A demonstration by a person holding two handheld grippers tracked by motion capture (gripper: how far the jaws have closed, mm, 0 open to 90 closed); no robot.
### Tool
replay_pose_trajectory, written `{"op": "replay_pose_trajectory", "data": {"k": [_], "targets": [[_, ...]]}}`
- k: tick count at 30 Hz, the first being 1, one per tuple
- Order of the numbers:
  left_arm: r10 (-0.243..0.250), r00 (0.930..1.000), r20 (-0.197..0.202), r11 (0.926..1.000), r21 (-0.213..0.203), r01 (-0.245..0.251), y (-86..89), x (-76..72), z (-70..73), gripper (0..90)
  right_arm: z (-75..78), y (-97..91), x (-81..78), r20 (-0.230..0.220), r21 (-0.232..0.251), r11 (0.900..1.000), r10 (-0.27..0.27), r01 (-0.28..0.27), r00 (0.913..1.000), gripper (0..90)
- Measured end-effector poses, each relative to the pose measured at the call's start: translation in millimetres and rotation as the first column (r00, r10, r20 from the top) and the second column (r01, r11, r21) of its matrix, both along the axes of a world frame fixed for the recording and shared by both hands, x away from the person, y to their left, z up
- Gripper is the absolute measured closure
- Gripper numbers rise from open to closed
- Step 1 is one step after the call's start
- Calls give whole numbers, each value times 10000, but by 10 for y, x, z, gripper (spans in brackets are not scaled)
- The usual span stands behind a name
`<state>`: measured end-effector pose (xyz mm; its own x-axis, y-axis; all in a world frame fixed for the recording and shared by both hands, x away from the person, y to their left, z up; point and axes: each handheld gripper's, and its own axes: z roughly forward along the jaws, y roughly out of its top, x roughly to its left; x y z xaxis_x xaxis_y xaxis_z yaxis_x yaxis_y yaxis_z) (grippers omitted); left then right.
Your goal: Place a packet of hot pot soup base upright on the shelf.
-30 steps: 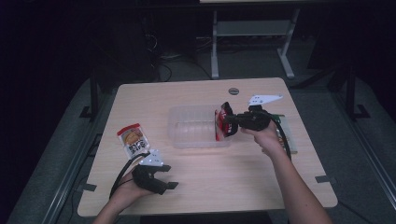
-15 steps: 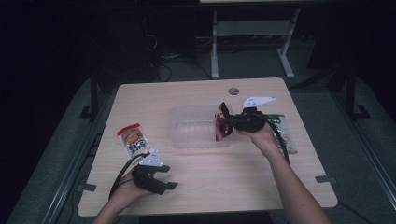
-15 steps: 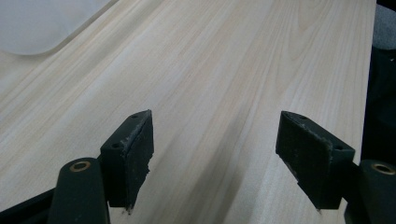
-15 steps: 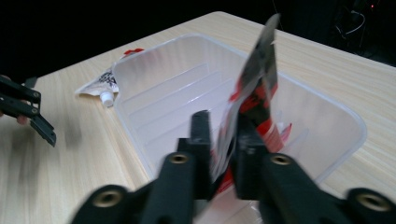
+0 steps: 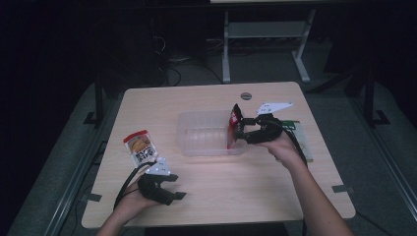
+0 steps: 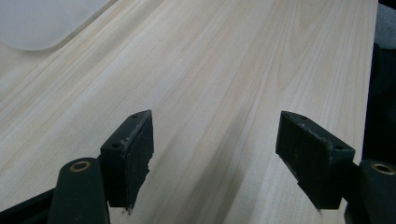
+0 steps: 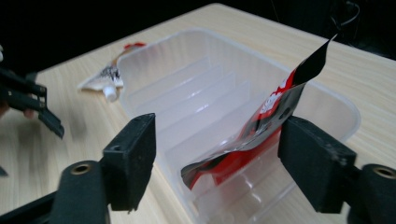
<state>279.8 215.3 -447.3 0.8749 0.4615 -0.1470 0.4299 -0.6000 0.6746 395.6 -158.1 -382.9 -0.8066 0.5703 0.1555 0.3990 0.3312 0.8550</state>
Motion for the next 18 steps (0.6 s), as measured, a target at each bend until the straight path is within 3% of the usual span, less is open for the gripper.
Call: {"op": "replay_pose_trajectory", "data": {"k": [6, 13, 18], "targets": [[2, 10000, 1, 10000, 23, -2, 5, 4, 1, 272, 9, -16, -52, 61, -636, 9978, -192, 195, 9998, 198], [84, 10000, 18, 10000, -15, -84, 20, 7, 2, 272, 15, -155, -112, -7, -483, 9982, -368, 367, 9993, 187], [145, 9999, 38, 9999, -29, -145, 41, 12, 11, 273, -4, -207, -247, -58, -839, 9958, -375, 368, 9993, 181]]}}
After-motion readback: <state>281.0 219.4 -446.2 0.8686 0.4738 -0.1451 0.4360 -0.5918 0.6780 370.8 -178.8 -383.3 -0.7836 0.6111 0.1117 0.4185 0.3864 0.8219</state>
